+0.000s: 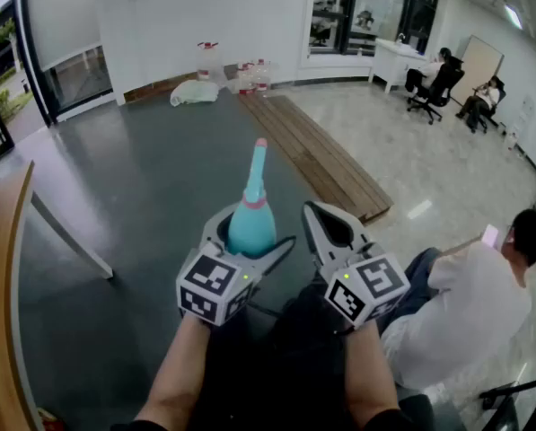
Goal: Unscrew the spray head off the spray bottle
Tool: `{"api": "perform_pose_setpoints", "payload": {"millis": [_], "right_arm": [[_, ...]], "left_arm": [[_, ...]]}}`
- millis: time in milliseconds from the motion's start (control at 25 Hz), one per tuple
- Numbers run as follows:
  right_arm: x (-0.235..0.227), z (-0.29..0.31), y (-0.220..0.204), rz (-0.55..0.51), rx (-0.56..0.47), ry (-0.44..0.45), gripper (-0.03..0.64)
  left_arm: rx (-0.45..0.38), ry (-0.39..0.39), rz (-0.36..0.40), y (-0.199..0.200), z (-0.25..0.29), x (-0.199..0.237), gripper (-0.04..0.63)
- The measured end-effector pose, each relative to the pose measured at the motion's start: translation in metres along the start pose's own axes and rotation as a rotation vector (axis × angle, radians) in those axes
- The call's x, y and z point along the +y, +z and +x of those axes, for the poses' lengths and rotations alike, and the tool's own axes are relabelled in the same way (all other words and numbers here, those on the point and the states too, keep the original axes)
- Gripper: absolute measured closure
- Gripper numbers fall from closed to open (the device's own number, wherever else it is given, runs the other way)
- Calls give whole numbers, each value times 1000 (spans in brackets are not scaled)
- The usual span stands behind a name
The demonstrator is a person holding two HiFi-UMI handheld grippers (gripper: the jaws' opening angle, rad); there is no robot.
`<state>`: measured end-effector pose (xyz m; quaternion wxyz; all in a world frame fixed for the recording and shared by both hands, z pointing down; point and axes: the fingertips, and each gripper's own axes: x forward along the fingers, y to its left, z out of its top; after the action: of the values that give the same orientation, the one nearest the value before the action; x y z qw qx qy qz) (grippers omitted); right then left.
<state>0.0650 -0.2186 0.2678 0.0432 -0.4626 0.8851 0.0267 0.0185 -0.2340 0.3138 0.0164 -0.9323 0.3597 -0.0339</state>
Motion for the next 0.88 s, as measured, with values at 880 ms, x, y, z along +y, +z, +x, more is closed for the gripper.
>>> {"api": "perform_pose_setpoints", "payload": {"millis": [880], "right_arm": [[11, -2, 15, 27, -19, 50, 617]], "left_arm": [[25, -6, -2, -5, 6, -7, 150]]}}
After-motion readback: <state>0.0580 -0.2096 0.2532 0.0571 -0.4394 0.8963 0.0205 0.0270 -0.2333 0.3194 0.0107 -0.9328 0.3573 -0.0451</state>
